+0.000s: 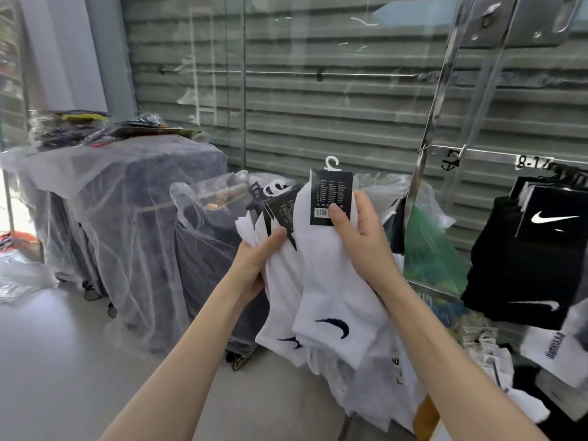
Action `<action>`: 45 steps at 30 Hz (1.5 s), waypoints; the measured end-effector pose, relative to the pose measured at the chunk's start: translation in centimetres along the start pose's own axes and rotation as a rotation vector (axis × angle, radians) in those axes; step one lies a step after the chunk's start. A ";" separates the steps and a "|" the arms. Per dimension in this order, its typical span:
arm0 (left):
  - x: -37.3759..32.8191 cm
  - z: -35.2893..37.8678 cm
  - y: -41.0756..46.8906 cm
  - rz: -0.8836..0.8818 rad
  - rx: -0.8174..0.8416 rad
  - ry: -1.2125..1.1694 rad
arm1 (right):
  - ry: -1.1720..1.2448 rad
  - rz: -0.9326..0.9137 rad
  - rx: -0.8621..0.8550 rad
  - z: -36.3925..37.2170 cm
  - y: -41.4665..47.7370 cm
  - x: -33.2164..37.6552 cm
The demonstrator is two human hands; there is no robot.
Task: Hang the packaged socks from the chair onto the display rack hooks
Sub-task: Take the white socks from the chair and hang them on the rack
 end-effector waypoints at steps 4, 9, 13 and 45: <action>1.2 0.6 -0.4 -0.063 -0.038 -0.036 | 0.003 0.063 0.012 -0.7 -0.2 -1.2; 1.4 1.8 -1.3 -0.061 -0.039 0.019 | -0.076 0.043 0.038 -0.7 -0.7 -1.8; 2.5 0.6 -2.1 -0.106 -0.148 -0.043 | 0.050 0.163 0.124 -0.3 -1.5 -2.6; 2.6 -0.7 -2.6 -0.226 -0.123 -0.093 | -0.457 0.104 -0.504 -18.1 2.8 -0.1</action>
Point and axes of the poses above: each hand's wrist, its own y-axis towards the middle knuckle, its own z-axis out of the palm, x = y × z, the point moved 10 cm from there along y, towards the middle knuckle, and after that the axes turned 7 degrees about y, right-handed, at the moved point
